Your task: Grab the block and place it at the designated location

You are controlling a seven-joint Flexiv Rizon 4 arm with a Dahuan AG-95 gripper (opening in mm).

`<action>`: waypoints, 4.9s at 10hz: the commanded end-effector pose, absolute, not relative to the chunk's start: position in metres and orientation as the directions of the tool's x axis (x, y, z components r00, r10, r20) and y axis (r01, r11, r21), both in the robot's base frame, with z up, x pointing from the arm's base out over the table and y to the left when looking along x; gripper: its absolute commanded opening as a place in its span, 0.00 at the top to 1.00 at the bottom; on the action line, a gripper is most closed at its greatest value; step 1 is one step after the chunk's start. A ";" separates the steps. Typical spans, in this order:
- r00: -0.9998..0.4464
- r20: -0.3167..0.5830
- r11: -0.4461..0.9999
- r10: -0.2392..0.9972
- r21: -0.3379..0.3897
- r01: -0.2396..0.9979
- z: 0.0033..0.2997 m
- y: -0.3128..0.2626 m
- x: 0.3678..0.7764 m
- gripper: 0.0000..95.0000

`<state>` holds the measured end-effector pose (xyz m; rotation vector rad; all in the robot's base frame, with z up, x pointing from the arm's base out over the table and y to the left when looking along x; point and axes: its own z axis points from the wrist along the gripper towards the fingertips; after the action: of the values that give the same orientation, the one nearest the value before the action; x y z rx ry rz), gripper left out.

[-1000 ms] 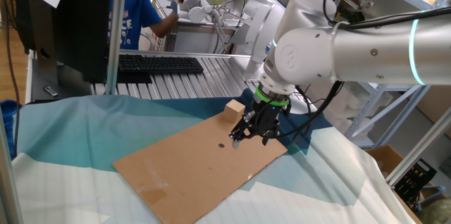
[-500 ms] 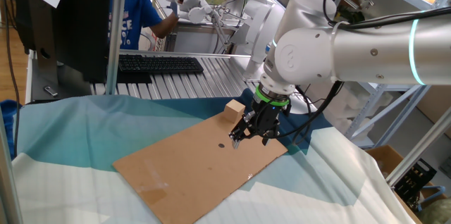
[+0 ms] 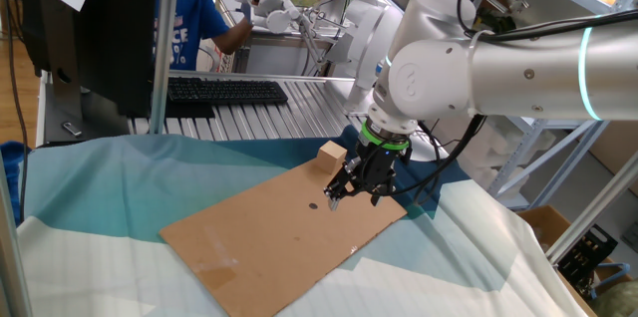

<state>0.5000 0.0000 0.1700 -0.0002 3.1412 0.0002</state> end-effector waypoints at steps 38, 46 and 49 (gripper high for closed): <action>-0.900 0.158 0.904 0.407 0.073 0.422 0.170 0.000 0.500 1.00; -0.917 0.147 0.919 0.372 0.080 0.386 0.170 0.000 0.500 1.00; -0.923 0.141 0.926 0.357 0.080 0.370 0.171 0.000 0.500 1.00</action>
<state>0.4993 -0.0003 0.1710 0.6058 3.2039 0.1711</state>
